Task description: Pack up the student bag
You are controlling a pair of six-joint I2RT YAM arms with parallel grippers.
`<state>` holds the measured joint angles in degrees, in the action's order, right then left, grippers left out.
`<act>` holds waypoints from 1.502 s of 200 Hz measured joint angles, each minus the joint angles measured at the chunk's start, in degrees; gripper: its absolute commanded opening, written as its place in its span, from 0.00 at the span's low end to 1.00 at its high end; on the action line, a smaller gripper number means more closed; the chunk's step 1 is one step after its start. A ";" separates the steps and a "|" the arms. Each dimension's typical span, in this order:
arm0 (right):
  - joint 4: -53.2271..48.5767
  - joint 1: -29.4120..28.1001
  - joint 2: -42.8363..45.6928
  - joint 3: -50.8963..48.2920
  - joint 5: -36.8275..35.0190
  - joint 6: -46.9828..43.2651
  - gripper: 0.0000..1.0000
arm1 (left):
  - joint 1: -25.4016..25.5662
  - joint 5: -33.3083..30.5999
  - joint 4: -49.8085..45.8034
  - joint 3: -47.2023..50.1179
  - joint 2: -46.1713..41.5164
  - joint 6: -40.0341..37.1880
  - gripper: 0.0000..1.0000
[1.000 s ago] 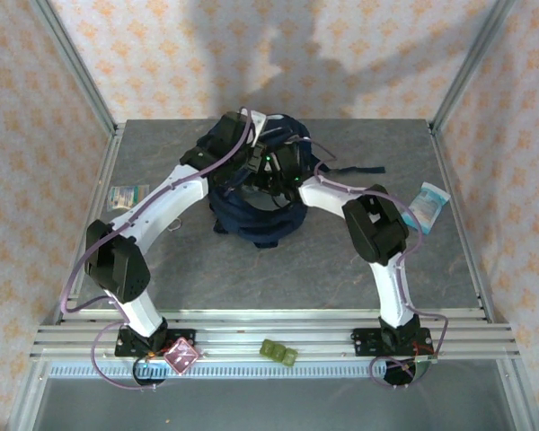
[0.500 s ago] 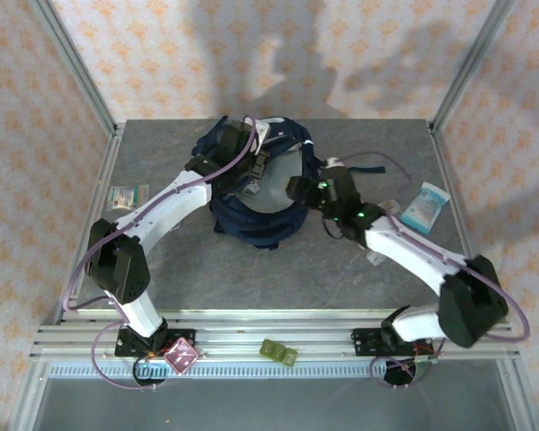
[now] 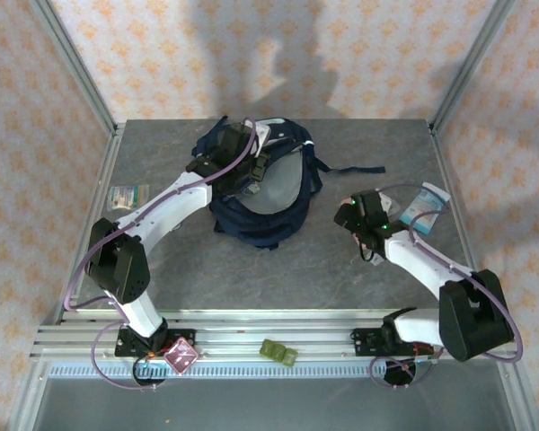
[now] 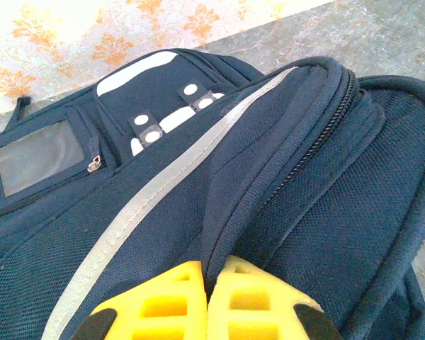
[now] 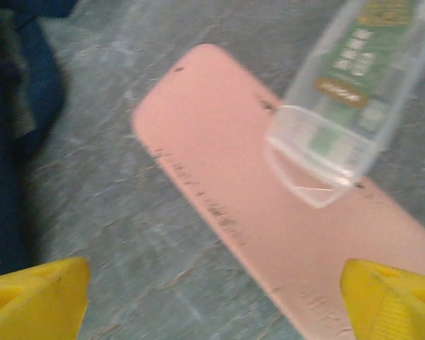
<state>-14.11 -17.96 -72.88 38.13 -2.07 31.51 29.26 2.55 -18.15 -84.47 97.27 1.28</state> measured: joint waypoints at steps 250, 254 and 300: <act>-0.26 3.50 -8.81 2.36 -3.13 -4.72 0.91 | 0.00 0.76 0.83 1.07 -0.52 1.90 0.00; -0.15 3.54 -8.85 2.36 -3.08 -4.90 0.91 | 0.00 0.90 0.83 1.05 -0.52 1.90 0.00; 3.61 0.96 -7.08 1.44 5.31 -5.90 0.91 | 0.00 1.11 0.83 1.07 -0.52 1.92 0.00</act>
<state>-10.50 -16.99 -79.96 39.57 3.25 25.61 29.26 3.66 -17.32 -83.40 96.75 3.20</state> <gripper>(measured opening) 0.908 0.046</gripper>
